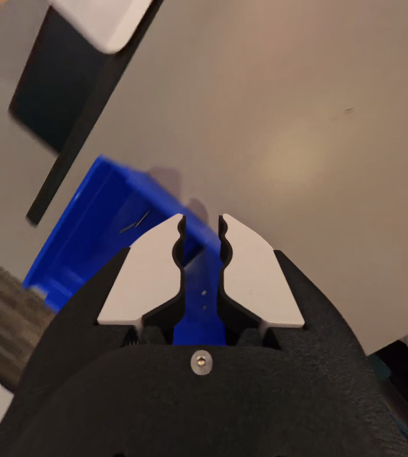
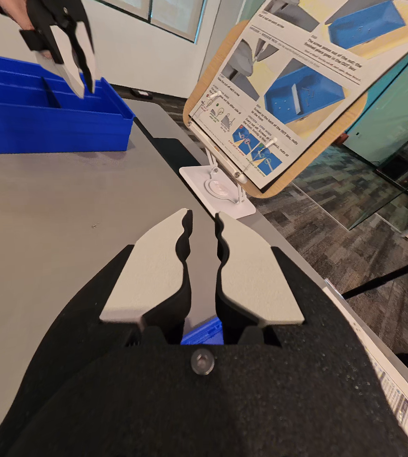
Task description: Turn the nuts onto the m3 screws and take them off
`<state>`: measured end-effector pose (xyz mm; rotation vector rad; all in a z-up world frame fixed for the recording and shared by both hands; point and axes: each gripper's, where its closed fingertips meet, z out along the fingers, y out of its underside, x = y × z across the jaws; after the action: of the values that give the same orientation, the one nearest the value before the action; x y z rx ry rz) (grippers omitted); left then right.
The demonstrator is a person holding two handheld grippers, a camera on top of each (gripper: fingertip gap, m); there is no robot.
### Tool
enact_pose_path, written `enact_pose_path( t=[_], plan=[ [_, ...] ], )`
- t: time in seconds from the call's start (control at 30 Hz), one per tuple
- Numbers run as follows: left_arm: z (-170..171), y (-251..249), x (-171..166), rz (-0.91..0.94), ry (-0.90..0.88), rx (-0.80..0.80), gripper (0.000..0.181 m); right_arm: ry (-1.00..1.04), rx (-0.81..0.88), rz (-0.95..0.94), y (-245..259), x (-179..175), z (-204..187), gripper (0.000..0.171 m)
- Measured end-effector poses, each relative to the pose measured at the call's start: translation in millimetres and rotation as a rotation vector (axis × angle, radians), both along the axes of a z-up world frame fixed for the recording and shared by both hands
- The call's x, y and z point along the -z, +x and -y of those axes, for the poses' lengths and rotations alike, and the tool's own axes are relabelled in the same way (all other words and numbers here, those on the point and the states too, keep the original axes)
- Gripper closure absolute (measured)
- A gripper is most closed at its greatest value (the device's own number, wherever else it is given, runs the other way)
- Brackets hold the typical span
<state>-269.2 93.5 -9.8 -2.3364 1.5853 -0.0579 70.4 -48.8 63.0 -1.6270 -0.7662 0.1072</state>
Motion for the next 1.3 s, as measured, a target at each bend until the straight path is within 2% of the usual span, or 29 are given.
enact_pose_path(
  t=[0.1,0.2,0.4,0.5,0.67,0.83,0.93,1.3],
  plan=[
    [-38.7,-56.6,8.8,-0.047,0.022,-0.127,0.157,-0.008,0.026,-0.033,12.1,1.6,-1.3,0.154],
    [-58.1,-87.9,42.2,-0.065,-0.062,-0.218,0.16,-0.001,0.036,-0.077,18.5,-0.7,-2.4,0.154],
    [-99.7,-114.2,103.3,-0.23,0.004,0.004,0.157,0.006,0.017,-0.081,11.2,-3.6,-3.8,0.154],
    [-116.1,-119.3,118.1,-0.271,0.053,0.107,0.155,-0.003,-0.004,-0.067,4.0,-1.4,-4.9,0.154],
    [-112.1,-102.9,127.0,-0.195,0.035,0.313,0.159,-0.016,-0.055,-0.117,-3.5,-1.8,-5.4,0.154],
    [-107.7,-102.8,132.5,-0.225,-0.053,0.398,0.155,-0.035,-0.059,-0.151,0.0,1.7,-7.1,0.154],
    [-105.8,-99.6,137.4,-0.233,-0.071,0.448,0.159,-0.044,-0.055,-0.15,1.0,3.7,-8.1,0.154],
    [-99.8,-97.2,141.5,-0.155,-0.17,0.442,0.175,-0.083,-0.06,-0.07,-10.0,12.9,-11.8,0.154]
  ],
)
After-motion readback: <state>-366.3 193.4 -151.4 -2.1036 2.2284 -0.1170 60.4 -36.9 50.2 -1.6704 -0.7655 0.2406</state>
